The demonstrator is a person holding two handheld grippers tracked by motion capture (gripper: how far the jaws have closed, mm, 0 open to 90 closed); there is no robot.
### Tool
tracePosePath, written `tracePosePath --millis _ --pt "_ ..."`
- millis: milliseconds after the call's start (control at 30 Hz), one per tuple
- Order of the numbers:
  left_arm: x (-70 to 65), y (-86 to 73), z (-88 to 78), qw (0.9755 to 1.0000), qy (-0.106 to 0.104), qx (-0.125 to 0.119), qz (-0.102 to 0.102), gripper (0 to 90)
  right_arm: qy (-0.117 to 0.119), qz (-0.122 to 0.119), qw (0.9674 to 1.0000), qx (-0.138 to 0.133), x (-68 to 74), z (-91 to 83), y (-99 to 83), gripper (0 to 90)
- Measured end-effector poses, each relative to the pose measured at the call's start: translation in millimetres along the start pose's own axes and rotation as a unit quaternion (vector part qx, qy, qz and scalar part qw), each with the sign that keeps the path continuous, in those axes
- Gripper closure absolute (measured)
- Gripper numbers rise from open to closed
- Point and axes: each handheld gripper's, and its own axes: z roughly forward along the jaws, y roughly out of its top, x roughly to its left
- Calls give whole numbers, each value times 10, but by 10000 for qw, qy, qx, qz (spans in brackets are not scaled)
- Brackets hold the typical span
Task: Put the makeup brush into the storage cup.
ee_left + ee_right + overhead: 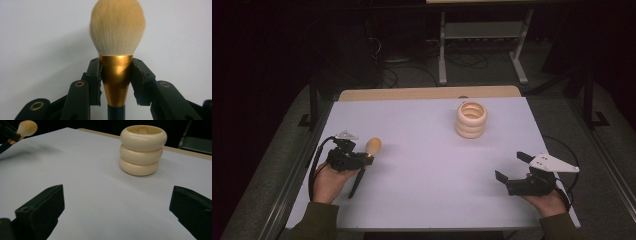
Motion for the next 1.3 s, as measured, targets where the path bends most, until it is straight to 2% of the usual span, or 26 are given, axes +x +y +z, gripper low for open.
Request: tracePosePath --millis 167,233,333,433,467,533,567,633,667,700,733,767,800,900,933,1000,1067,1100,1200,1300 --pt "10 7 -40 9997 -124 -226 22 632 -5 -8 10000 -4 1 2 1 0" --pt "-2 14 -81 9987 -196 -460 7 632 -4 -3 10000 -6 1 2 3 0" --pt "-13 21 -107 9980 -229 -585 26 632 21 45 10000 17 -5 2 9 0" --pt "-38 35 -134 9965 -267 -785 97 631 26 76 10000 33 -4 0 19 0" --pt "-53 37 -135 9956 -274 -894 54 631 24 87 10000 16 -3 -1 25 0" --pt "-50 43 -151 9957 -255 -879 130 631 24 94 10000 15 -1 -3 29 0" --pt "-69 55 -159 9940 -266 -1054 153 631 3 97 10000 0 2 -4 37 0" --pt "-72 60 -164 9936 -277 -1077 181 631 31 110 9999 17 3 1 43 0" --pt "-91 70 -160 9920 -299 -1199 242 631 58 121 9999 29 3 8 49 0" --pt "-91 70 -160 9920 -299 -1199 242 631 64 111 9999 39 2 14 56 0" --pt "-110 81 -149 9902 -368 -1315 279 631 81 99 9999 55 1 21 65 0" --pt "-110 81 -149 9902 -368 -1315 279 631 94 139 9998 65 8 28 74 0" --pt "-135 95 -134 9884 -433 -1417 324 631 130 108 9998 57 5 35 84 0" --pt "-167 129 -124 9870 -512 -1454 463 631 288 154 9994 78 1 51 112 0" --pt "-167 129 -124 9870 -512 -1454 463 631 308 162 9994 72 -1 55 119 0" --pt "-190 169 -106 9847 -591 -1554 522 631 338 143 9993 67 -6 64 141 0" --pt "-196 184 -107 9840 -624 -1578 546 631 344 148 9993 90 -2 64 154 0" --pt "-207 212 -116 9809 -738 -1700 586 631 365 178 9991 122 12 75 182 5" --pt "-225 248 -118 9779 -854 -1816 588 631 366 140 9992 68 45 91 220 42" --pt "-245 273 -110 9743 -940 -1955 602 631 530 264 9982 -12 73 134 262 64"
